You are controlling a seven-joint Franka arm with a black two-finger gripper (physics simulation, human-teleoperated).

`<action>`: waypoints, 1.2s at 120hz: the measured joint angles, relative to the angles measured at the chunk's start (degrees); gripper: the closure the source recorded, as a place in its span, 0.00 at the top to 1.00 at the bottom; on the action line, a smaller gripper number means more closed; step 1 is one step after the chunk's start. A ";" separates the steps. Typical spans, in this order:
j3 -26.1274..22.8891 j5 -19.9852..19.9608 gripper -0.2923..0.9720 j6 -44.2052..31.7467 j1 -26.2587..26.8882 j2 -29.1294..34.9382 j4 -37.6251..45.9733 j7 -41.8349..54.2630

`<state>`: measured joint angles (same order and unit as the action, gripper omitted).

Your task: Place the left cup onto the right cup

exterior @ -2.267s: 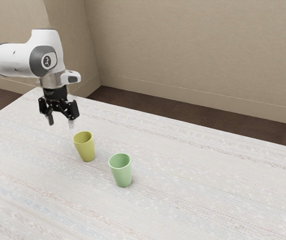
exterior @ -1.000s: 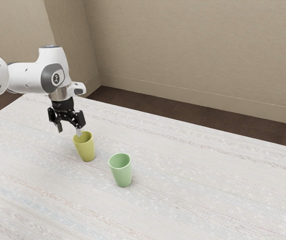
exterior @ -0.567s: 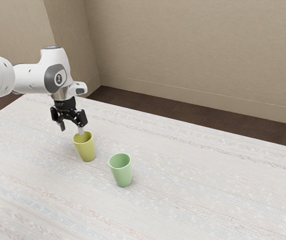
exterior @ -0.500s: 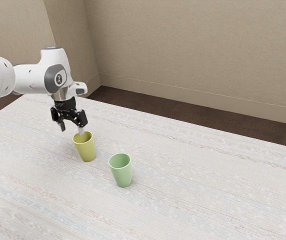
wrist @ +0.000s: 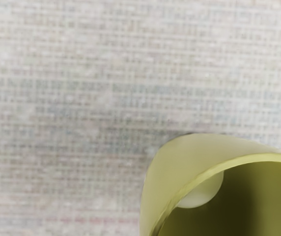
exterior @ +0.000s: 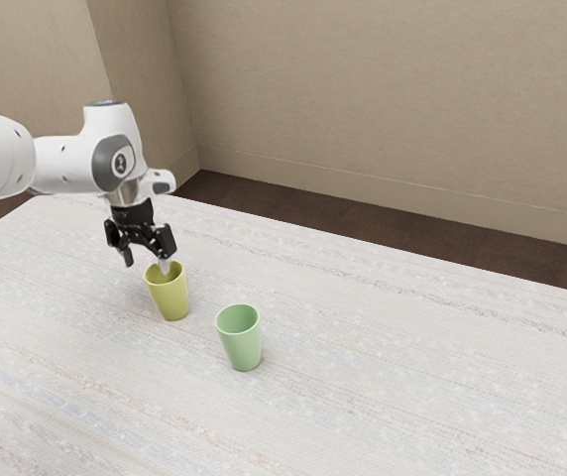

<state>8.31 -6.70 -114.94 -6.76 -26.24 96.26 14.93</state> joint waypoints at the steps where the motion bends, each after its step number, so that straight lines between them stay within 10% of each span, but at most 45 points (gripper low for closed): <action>1: 0.01 -0.01 0.77 -0.05 0.00 -0.01 0.00 0.01; 101: -0.04 -0.50 0.77 -2.70 0.00 -0.81 0.34 0.64; 144: 0.01 -0.44 0.29 -2.75 0.00 -0.64 0.58 1.04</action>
<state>8.31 -7.14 -117.69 -6.77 -26.88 96.84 15.97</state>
